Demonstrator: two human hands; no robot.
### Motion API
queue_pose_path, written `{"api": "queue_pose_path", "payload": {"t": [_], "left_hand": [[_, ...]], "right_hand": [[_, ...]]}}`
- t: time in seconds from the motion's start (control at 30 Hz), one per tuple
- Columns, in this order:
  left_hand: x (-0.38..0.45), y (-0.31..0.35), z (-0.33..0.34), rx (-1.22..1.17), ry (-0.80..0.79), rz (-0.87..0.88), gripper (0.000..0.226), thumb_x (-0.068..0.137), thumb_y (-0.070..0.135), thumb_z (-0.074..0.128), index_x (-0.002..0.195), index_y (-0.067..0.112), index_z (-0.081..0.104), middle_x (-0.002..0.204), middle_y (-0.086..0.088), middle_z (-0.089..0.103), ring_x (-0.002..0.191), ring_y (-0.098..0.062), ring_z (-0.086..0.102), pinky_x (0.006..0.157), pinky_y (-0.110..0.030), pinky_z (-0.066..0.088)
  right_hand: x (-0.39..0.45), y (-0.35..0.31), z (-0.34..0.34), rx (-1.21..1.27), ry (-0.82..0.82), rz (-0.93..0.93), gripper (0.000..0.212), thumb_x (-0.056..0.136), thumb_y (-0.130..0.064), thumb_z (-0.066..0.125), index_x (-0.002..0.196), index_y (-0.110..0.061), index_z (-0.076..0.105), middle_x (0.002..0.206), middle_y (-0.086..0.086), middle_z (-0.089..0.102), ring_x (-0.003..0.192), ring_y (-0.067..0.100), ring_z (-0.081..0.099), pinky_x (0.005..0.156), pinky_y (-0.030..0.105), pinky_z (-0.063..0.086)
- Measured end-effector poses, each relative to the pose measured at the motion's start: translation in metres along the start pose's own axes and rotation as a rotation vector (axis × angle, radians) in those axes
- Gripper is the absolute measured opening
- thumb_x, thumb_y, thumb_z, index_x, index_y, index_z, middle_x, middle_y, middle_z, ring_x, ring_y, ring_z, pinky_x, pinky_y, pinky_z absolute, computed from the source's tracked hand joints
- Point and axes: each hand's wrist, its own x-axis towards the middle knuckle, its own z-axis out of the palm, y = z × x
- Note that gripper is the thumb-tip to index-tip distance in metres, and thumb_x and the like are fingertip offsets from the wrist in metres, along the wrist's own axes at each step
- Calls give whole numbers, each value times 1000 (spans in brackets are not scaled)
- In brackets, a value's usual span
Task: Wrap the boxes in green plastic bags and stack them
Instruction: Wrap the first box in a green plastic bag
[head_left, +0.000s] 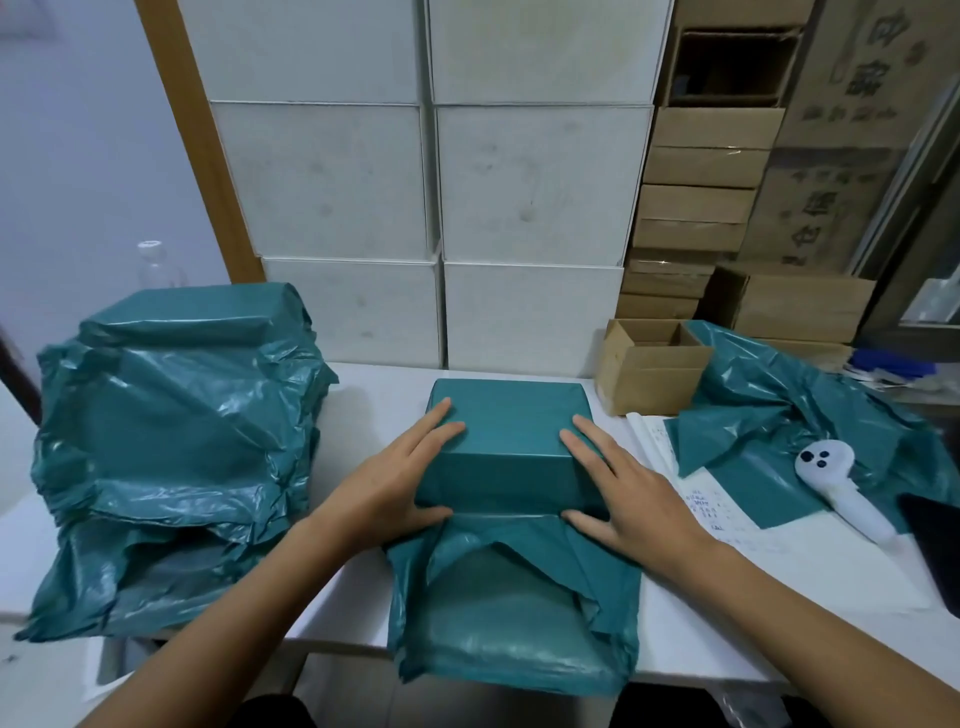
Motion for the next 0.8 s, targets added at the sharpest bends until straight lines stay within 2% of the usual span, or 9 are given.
{"api": "queue_pose_path", "payload": {"t": [0.1,0.17,0.27,0.37,0.47,0.57,0.63,0.7,0.8], "left_hand": [[-4,6,-11,91,-24,-14,125,79,62,79,164,44,-11,174,14,-14,163,-15,3,127,-33,24],[-13,14,-25,100,34,-25,118,85,67,69,161,44,-19,174,15,-17,163,-14,-7,129,-35,15],[-38,33,-48,60,163,142,84,100,45,60,168,27,14,176,8,14,163,-18,8,130,-34,17],[-76,41,-61,36,84,323,70,93,22,66,159,20,44,163,9,44,155,-17,35,124,-36,32],[-110,36,-64,122,-81,357,87,77,29,73,159,30,43,164,17,41,155,-11,34,120,-34,33],[-126,26,-54,257,-210,350,97,75,48,74,162,34,35,169,20,30,158,-8,26,121,-32,24],[-128,22,-42,275,-194,348,87,83,55,71,160,32,40,167,20,36,156,-8,30,120,-34,28],[-126,21,-31,217,-131,358,63,94,53,68,152,33,53,155,20,52,148,-4,43,113,-35,39],[-115,25,-27,129,-26,354,30,101,46,65,129,35,70,131,20,68,125,0,62,103,-31,48]], "right_hand": [[-4,-5,-15,-82,29,-19,94,86,-58,68,166,-28,26,174,2,22,154,25,35,114,40,44],[-13,-9,-27,-79,90,-16,86,87,-51,67,163,-22,36,171,6,28,156,30,29,119,46,38],[-34,-16,-42,-36,179,-101,70,82,-29,71,149,-11,57,160,9,47,150,32,40,117,49,40],[-66,-15,-50,-14,128,-261,62,75,-17,71,137,-10,68,149,5,60,140,26,53,112,43,43],[-93,-7,-51,-13,-55,-367,72,72,-15,70,144,-15,64,154,-2,56,146,17,47,120,34,33],[-106,0,-44,-88,-171,-460,59,100,-26,53,158,-22,45,166,-8,40,153,9,34,123,27,22],[-108,-2,-39,-118,-204,-447,66,100,-37,59,161,-22,39,168,-10,36,154,8,32,120,26,24],[-108,-9,-37,-70,-230,-379,78,89,-53,70,157,-21,47,161,-11,47,148,6,42,117,28,30],[-103,-18,-38,34,-213,-337,60,84,-48,73,138,-23,67,132,-15,68,126,7,60,108,28,37]]}}
